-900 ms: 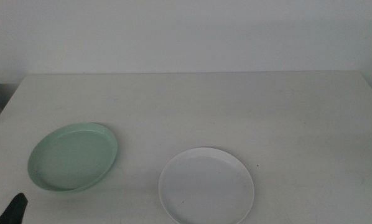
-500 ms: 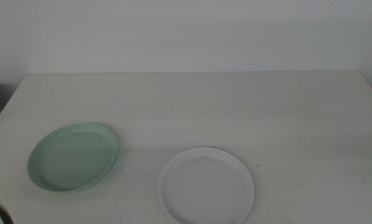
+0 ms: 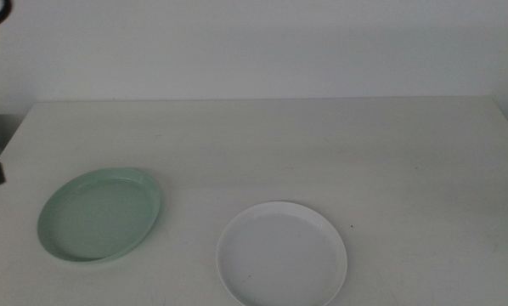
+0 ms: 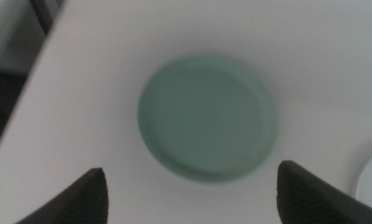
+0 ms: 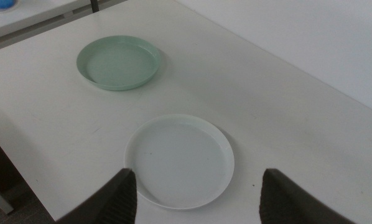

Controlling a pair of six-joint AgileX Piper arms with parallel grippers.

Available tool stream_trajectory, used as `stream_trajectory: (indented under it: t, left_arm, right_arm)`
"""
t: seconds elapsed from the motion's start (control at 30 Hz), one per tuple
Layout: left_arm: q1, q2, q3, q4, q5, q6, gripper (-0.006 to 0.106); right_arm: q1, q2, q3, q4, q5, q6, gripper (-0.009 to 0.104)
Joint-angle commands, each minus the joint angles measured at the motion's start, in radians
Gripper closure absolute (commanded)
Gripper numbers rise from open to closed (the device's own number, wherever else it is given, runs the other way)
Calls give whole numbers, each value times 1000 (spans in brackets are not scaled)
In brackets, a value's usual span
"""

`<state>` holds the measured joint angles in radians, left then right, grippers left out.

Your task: Stack the three bowls on top of each other.

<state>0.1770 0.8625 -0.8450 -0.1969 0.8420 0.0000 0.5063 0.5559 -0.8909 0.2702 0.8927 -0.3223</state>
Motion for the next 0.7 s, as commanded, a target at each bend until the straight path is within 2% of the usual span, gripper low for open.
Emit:
stream_trajectory:
  t: [0.0, 0.27, 0.53, 0.67]
  left_arm:
    - [0, 65, -76, -25, 32, -10, 9]
    - [2, 234, -80, -25, -38, -12, 9]
    - [12, 377, -84, 29, -136, -18, 9]
    - [52, 486, -154, -25, -96, 0, 9]
  right_arm:
    - [-3, 5, -25, 4, -67, -1, 44]
    - [-3, 5, -25, 4, -67, -1, 44]
    - [-3, 5, -25, 4, -67, -1, 44]
    - [-3, 5, -25, 4, -68, -1, 44]
